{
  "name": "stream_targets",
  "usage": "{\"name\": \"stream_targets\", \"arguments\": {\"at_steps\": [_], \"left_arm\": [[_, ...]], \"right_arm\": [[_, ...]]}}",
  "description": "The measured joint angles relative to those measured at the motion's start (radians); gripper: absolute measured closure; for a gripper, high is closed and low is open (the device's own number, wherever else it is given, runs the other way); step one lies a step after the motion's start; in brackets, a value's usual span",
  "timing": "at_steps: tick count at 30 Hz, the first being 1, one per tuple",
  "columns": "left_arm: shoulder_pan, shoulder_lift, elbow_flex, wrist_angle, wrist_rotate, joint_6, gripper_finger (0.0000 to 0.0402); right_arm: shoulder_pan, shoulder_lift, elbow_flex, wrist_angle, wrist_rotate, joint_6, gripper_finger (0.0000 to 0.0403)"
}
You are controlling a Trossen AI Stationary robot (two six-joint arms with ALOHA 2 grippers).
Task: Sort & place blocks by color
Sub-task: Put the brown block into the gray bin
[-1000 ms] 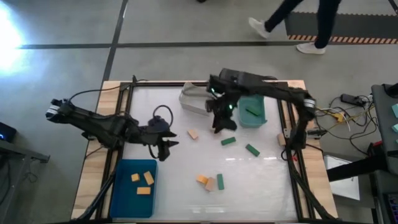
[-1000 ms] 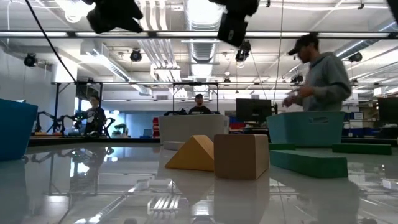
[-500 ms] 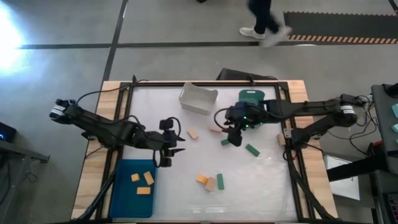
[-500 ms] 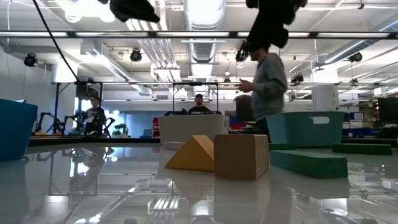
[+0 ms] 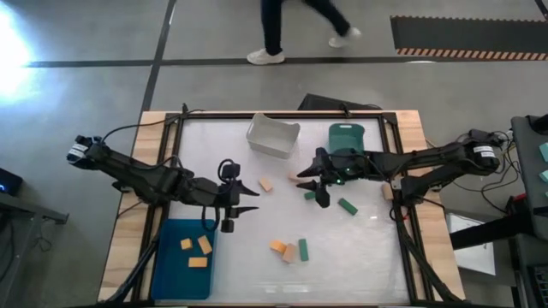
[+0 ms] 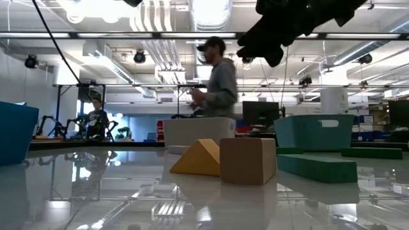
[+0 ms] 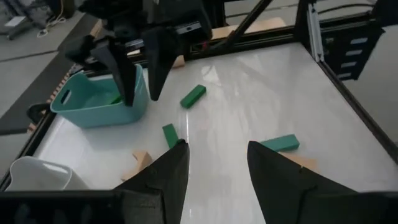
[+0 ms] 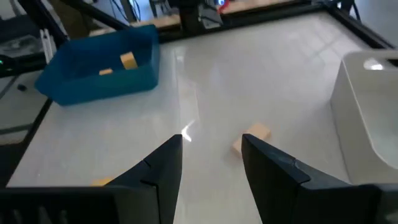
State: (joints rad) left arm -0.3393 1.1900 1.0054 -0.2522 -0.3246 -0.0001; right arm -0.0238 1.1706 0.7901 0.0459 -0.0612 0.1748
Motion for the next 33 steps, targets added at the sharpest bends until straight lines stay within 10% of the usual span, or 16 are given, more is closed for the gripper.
{"name": "stream_targets", "arguments": {"at_steps": [25, 33], "left_arm": [[0.0, -0.394, -0.519, 0.433, 0.053, 0.089, 0.0254], [0.034, -0.484, -0.602, 0.512, 0.028, 0.142, 0.0254]], "right_arm": [[-0.01, 0.141, -0.031, 0.379, 0.065, -0.032, 0.0248], [-0.058, 0.218, 0.036, 0.253, 0.065, 0.046, 0.0248]]}}
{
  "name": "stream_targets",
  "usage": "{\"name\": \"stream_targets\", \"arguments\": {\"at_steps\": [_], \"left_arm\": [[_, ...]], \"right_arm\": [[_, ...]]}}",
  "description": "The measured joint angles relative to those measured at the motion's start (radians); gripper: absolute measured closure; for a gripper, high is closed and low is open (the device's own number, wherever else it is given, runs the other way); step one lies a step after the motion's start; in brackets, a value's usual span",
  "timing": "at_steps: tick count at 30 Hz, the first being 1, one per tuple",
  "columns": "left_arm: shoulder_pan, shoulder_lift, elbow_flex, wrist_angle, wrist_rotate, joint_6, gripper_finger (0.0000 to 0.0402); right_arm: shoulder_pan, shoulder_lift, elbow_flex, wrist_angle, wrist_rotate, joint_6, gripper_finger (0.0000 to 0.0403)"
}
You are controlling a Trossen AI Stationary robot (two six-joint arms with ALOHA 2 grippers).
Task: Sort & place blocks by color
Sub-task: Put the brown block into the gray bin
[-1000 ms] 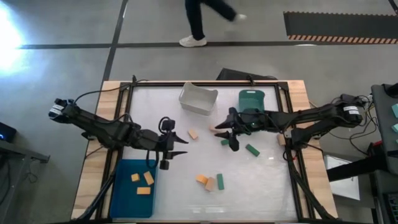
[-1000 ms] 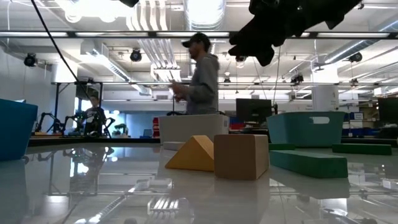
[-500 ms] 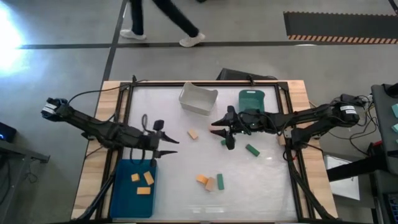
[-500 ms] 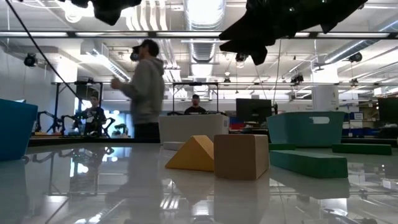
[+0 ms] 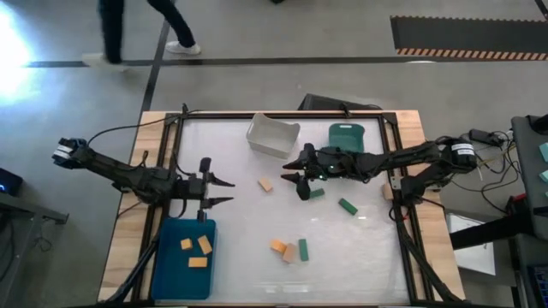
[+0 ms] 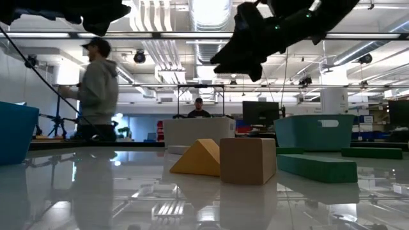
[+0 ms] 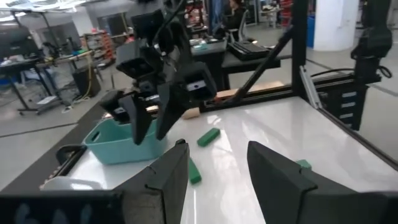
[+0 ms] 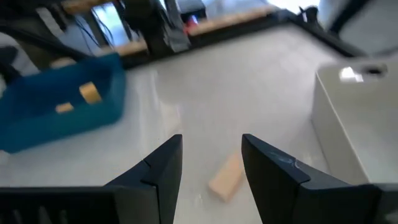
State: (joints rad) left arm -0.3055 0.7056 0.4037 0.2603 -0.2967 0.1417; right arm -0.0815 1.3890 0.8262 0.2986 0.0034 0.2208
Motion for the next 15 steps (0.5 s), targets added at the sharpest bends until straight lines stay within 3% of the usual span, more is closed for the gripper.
{"name": "stream_targets", "arguments": {"at_steps": [7, 15], "left_arm": [[0.022, -0.024, -0.004, 0.001, -0.004, 0.006, 0.0254], [0.029, -0.02, -0.004, 0.003, -0.054, 0.006, 0.0254]], "right_arm": [[-0.006, -0.006, 0.126, -0.381, 0.008, 0.007, 0.0248], [-0.003, 0.012, 0.248, -0.859, 0.102, 0.014, 0.0248]]}}
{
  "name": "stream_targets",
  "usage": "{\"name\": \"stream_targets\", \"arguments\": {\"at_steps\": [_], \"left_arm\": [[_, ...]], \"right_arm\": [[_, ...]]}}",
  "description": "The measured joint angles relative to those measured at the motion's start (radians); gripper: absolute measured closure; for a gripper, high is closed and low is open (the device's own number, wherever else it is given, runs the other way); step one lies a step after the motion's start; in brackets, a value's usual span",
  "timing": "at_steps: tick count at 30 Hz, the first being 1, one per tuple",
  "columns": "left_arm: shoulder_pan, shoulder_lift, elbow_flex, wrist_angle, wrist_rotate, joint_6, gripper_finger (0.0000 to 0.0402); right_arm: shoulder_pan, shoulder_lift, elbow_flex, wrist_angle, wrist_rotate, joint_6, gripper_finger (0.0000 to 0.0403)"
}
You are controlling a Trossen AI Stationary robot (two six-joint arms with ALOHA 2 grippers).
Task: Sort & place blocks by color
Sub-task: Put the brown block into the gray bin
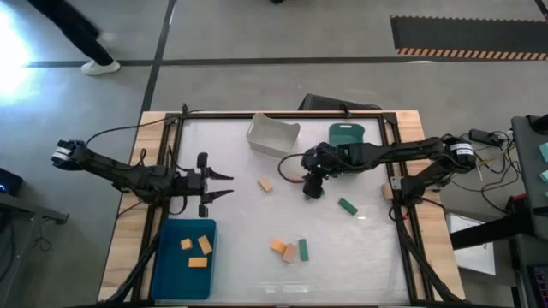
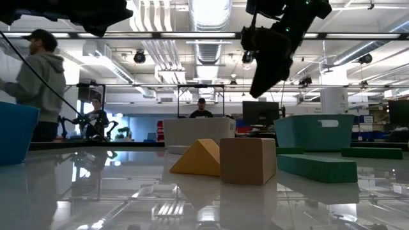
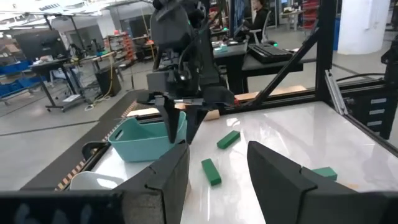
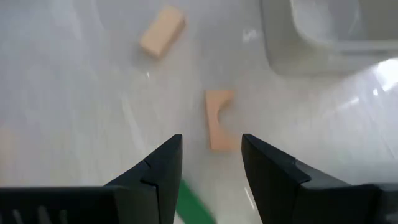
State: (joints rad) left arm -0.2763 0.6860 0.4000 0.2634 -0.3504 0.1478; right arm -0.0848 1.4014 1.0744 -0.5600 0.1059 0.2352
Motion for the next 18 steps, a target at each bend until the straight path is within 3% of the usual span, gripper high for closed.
{"name": "stream_targets", "arguments": {"at_steps": [18], "left_arm": [[0.002, 0.006, 0.0, -0.001, 0.0, -0.01, 0.0254]], "right_arm": [[0.002, 0.003, -0.145, 0.115, 0.0, -0.018, 0.0248]]}}
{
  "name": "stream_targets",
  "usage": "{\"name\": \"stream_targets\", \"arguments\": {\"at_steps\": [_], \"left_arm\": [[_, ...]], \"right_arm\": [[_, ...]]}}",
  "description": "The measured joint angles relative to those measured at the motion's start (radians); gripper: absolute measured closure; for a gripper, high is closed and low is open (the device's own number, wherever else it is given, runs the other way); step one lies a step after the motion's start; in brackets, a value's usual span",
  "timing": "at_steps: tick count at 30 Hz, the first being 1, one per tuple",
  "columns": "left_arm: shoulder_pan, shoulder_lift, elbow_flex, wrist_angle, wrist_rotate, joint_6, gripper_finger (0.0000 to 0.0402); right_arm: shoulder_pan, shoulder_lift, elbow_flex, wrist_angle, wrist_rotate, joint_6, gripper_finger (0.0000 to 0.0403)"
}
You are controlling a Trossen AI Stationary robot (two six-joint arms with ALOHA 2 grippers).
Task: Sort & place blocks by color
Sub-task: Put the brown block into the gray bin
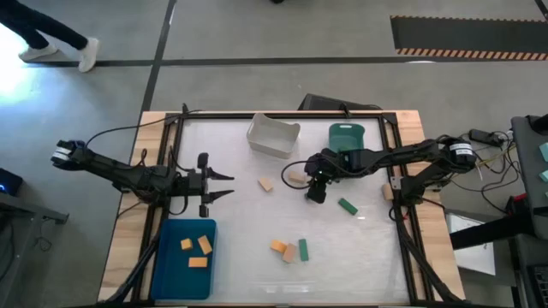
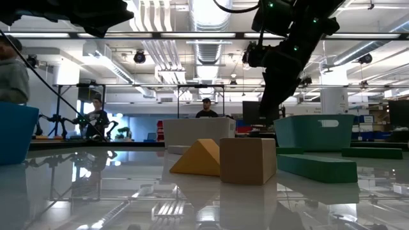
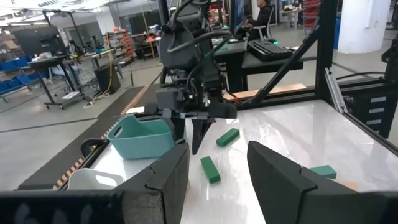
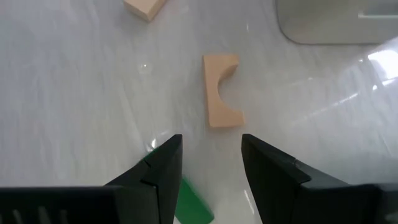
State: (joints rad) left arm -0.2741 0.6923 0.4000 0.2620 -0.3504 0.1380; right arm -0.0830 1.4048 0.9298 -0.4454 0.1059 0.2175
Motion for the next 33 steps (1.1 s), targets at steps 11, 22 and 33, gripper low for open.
{"name": "stream_targets", "arguments": {"at_steps": [11, 22, 33], "left_arm": [[0.0, 0.004, 0.0, -0.001, 0.0, 0.0, 0.0254], [0.0, 0.009, 0.0, 0.0, 0.0, 0.0, 0.0254], [0.0, 0.009, 0.0, 0.0, 0.0, 0.0, 0.0254]], "right_arm": [[-0.001, 0.001, 0.0, 0.05, 0.001, -0.047, 0.0248], [-0.001, 0.006, 0.0, 0.147, 0.01, -0.089, 0.0218], [-0.001, 0.006, -0.001, 0.187, 0.039, -0.106, 0.0158]]}}
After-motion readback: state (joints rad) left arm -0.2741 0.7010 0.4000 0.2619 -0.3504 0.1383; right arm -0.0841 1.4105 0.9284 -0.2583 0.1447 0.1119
